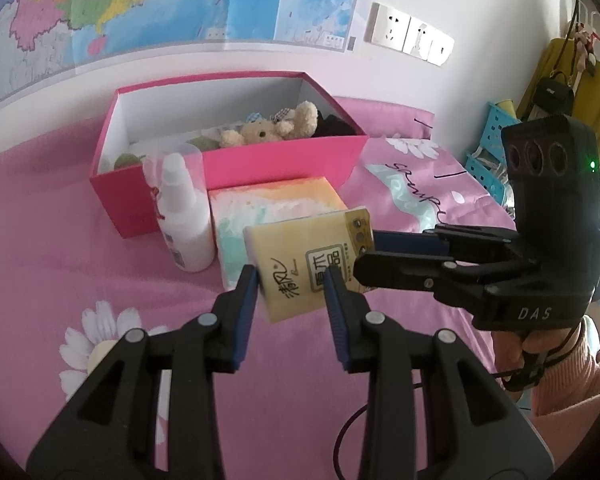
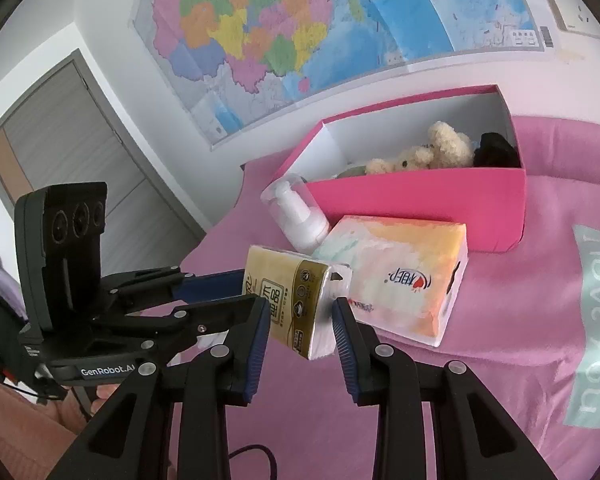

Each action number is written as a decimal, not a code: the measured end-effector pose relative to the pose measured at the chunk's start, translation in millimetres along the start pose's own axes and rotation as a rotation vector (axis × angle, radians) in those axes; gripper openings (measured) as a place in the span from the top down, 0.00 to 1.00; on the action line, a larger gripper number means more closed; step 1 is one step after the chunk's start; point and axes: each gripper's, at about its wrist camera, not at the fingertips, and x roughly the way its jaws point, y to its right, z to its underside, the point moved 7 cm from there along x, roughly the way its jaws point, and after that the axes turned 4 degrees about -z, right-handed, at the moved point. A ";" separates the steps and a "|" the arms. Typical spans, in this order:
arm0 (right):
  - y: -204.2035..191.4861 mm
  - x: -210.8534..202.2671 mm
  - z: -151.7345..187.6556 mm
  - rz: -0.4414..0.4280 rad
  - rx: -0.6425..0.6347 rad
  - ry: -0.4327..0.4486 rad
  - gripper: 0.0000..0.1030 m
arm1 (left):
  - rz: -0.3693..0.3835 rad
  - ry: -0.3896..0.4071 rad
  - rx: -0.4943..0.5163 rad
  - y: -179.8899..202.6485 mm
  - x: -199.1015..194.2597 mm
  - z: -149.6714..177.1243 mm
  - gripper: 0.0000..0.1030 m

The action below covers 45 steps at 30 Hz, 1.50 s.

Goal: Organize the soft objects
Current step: 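Lift the yellow tissue pack and carry it over the pink box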

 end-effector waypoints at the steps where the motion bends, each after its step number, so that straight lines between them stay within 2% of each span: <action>1: 0.2 -0.6 -0.8 0.000 0.000 0.002 0.68 | 0.000 0.002 0.002 0.8 -0.2 -0.9 0.65; 45: 10.1 -5.0 -41.3 0.030 -0.036 0.056 0.68 | -0.024 0.058 0.018 -6.3 10.4 -43.7 0.65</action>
